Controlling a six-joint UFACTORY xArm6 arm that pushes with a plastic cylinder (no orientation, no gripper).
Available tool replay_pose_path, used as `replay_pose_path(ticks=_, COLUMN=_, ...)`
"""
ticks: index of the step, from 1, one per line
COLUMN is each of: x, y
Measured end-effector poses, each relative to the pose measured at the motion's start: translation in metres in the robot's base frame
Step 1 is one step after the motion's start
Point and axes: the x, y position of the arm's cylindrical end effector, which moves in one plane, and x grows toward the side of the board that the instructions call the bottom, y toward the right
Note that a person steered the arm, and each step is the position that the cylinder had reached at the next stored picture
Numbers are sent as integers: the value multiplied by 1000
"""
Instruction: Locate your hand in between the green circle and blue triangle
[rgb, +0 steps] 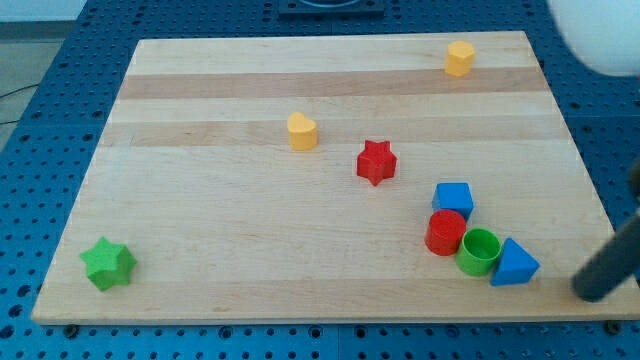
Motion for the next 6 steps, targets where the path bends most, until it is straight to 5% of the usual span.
replay_pose_path(ticks=2, x=-81, y=-116)
replay_pose_path(ticks=3, x=-84, y=-113)
replay_pose_path(ticks=5, x=-47, y=12)
replay_pose_path(ticks=6, x=-2, y=21)
